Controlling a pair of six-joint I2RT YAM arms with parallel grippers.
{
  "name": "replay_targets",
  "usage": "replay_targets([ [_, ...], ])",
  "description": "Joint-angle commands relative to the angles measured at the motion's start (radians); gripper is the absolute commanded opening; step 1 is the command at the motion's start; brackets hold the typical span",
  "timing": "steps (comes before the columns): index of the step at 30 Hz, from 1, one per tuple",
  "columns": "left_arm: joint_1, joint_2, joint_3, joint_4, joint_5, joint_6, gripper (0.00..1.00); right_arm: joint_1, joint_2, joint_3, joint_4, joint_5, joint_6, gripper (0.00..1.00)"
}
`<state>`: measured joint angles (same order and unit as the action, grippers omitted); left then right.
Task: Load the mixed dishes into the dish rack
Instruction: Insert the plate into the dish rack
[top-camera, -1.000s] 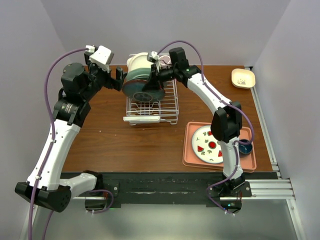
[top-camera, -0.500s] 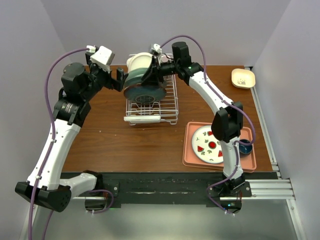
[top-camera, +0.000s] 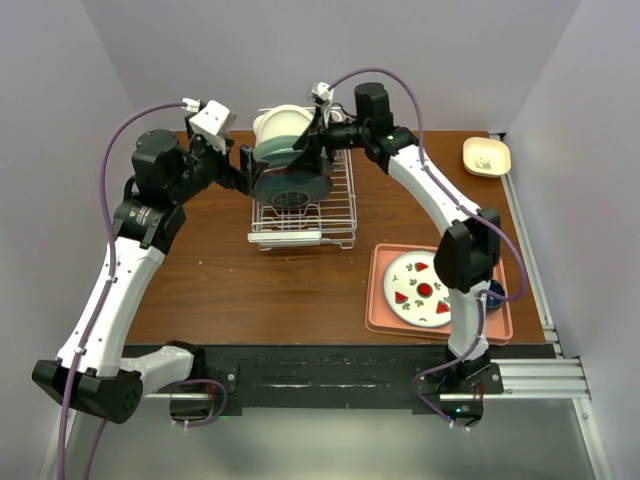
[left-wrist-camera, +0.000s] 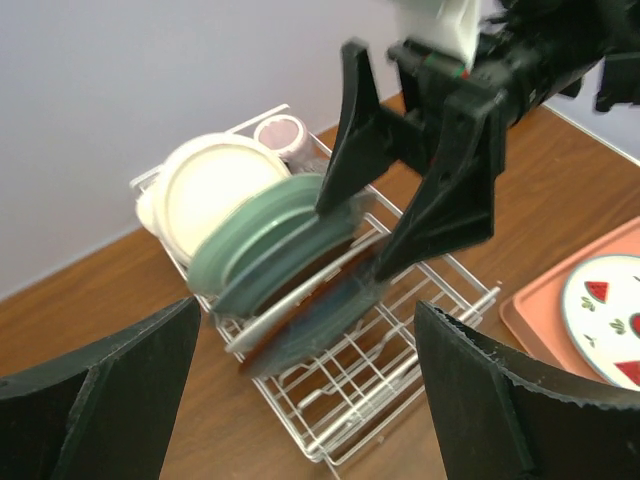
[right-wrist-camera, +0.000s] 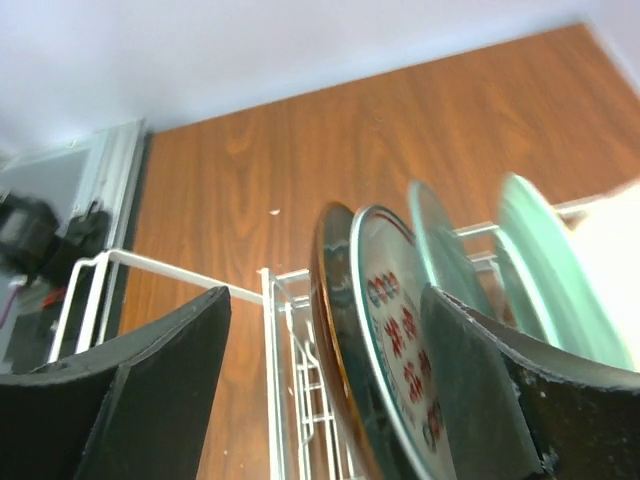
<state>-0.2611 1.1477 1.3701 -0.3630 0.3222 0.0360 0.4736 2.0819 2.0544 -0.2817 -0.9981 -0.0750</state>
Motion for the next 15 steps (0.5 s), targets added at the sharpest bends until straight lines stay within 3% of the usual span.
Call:
replay_targets([
  [1, 0.000, -0.028, -0.031, -0.008, -0.036, -0.172, 0.92, -0.046, -0.196, -0.114, 0.137, 0.189, 0.128, 0.83],
  [6, 0.000, -0.063, -0.071, -0.153, -0.212, -0.378, 0.91, -0.078, -0.298, -0.243, 0.162, 0.555, 0.217, 0.84],
  [10, 0.000, -0.080, -0.109, -0.246, -0.142, -0.595, 0.90, -0.099, -0.316, -0.284, 0.119, 0.738, 0.286, 0.84],
  [15, 0.000, -0.176, -0.242, -0.225, -0.097, -0.835, 0.92, -0.122, -0.319, -0.312, 0.093, 0.816, 0.357, 0.84],
])
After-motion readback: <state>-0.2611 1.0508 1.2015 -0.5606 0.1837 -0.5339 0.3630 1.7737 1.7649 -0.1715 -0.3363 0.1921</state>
